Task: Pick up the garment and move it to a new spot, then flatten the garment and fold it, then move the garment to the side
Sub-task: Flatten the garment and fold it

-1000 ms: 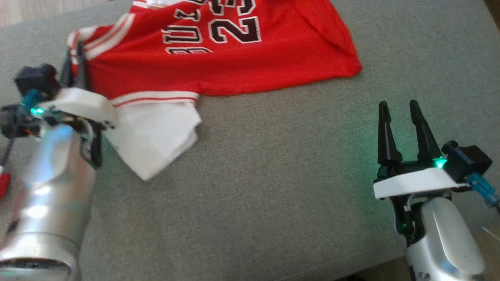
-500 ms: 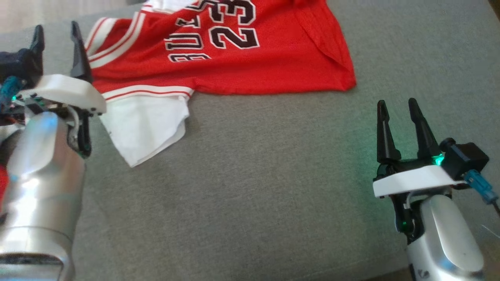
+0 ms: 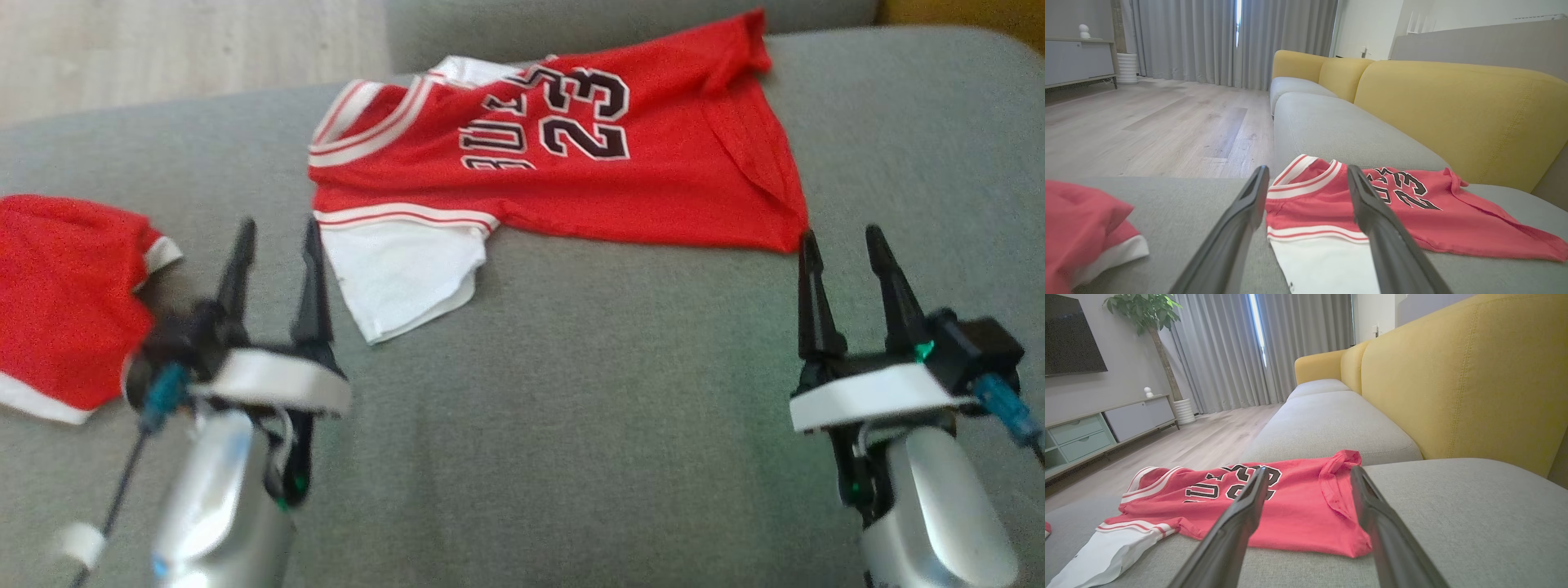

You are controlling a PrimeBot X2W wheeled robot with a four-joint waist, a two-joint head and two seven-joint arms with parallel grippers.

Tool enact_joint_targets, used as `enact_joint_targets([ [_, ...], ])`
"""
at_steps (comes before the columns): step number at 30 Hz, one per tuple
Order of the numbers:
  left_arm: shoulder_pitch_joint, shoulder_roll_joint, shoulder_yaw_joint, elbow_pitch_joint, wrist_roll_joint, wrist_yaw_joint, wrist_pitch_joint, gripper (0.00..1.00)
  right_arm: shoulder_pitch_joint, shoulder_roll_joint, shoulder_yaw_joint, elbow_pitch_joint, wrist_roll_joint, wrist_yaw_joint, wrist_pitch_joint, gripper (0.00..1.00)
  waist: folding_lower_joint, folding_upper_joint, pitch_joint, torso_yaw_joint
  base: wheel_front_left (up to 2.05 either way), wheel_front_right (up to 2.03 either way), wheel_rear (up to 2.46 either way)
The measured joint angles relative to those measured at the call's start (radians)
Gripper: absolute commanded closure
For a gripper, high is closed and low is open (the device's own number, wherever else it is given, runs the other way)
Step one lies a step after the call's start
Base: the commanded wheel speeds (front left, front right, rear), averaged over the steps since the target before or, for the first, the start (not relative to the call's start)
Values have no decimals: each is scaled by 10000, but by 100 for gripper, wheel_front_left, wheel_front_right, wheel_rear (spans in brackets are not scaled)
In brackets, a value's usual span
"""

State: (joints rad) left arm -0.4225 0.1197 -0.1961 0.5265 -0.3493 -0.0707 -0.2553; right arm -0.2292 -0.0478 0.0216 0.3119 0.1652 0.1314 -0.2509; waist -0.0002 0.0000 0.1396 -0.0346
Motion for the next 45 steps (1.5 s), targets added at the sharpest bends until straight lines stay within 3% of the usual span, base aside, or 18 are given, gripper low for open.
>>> enact_joint_targets([
  [9, 2039, -468, -59, -656, -21, 19, 2, 0, 816, 0, -17, 12, 25, 0, 0, 0, -1, 0, -696, 544, 0, 0, 0],
  [17, 2192, -612, -56, -815, -48, 92, 2, 0, 811, 0, 63, -21, 111, 0, 0, 0, 2, 0, -637, 463, 0, 0, 0],
  [25, 1492, -663, -357, 146, -44, 119, 539, 0, 777, 0, 121, -238, 128, 0, 0, 0, 3, 0, -232, 233, 0, 0, 0],
  [32, 695, -702, -389, 1287, -217, 449, 1108, 0, 732, 0, 232, -268, 127, 0, 0, 0, 3, 0, 196, -25, 0, 0, 0],
  [45, -571, -686, -332, 2972, -408, 652, 1613, 0, 332, 0, 387, -403, 259, 0, 0, 0, 3, 0, 868, -569, 0, 0, 0],
])
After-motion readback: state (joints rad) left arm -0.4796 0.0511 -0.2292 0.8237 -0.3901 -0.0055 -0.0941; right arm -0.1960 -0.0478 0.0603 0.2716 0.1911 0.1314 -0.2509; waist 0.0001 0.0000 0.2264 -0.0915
